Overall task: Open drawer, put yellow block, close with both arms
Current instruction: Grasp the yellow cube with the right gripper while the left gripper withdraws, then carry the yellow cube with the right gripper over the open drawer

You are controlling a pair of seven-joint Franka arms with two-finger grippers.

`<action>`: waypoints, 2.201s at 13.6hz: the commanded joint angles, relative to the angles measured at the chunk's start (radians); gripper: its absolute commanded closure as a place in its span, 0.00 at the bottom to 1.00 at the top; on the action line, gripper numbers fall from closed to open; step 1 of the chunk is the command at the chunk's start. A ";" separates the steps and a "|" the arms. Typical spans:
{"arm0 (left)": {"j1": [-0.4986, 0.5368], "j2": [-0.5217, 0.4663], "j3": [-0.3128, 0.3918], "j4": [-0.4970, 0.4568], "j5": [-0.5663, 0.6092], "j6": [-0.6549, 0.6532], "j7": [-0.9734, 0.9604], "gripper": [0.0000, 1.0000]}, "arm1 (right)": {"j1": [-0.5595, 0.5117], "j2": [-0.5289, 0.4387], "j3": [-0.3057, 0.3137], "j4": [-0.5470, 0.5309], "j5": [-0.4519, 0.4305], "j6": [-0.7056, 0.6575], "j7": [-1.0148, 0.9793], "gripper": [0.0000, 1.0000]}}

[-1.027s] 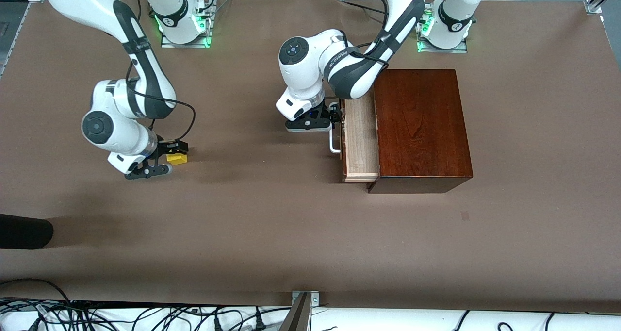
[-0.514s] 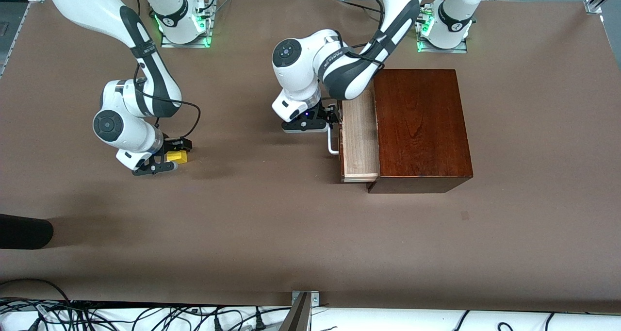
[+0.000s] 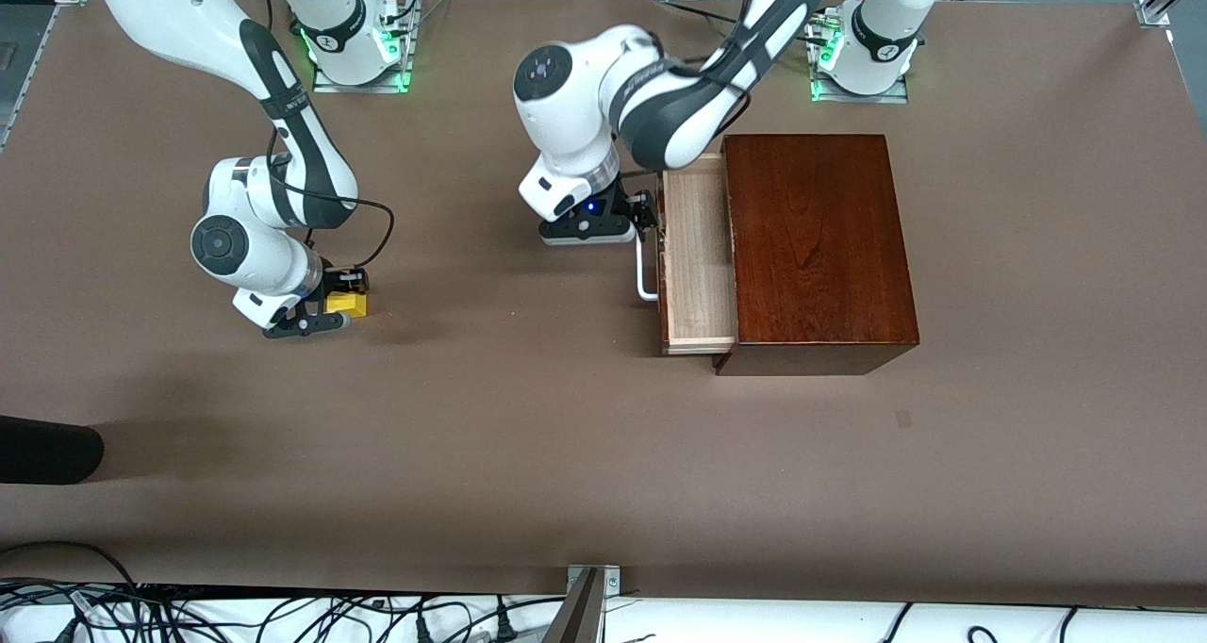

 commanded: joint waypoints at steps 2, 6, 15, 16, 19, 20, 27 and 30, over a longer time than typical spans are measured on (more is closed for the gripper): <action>0.106 -0.176 -0.007 -0.016 -0.045 -0.113 0.098 0.00 | -0.003 -0.031 0.006 0.052 0.017 -0.058 -0.017 1.00; 0.320 -0.279 -0.009 -0.016 -0.164 -0.221 0.380 0.00 | -0.003 -0.064 0.035 0.247 0.013 -0.370 -0.012 1.00; 0.756 -0.397 0.009 -0.025 -0.284 -0.324 0.828 0.00 | 0.045 -0.053 0.251 0.668 0.081 -0.682 -0.001 1.00; 0.757 -0.441 0.047 -0.049 -0.307 -0.323 0.885 0.00 | 0.075 -0.052 0.273 0.683 0.076 -0.676 -0.005 1.00; 0.729 -0.561 0.166 -0.188 -0.319 -0.254 1.009 0.00 | 0.224 0.014 0.281 0.801 0.047 -0.670 -0.012 1.00; 0.721 -0.608 0.183 -0.248 -0.316 -0.179 1.004 0.00 | 0.268 0.043 0.281 0.848 0.031 -0.670 -0.014 1.00; 0.729 -0.629 0.201 -0.286 -0.318 -0.151 1.006 0.00 | 0.546 0.221 0.278 1.065 -0.178 -0.638 -0.136 1.00; 0.734 -0.629 0.201 -0.287 -0.318 -0.177 1.017 0.00 | 0.623 0.273 0.278 1.077 -0.243 -0.558 -0.179 1.00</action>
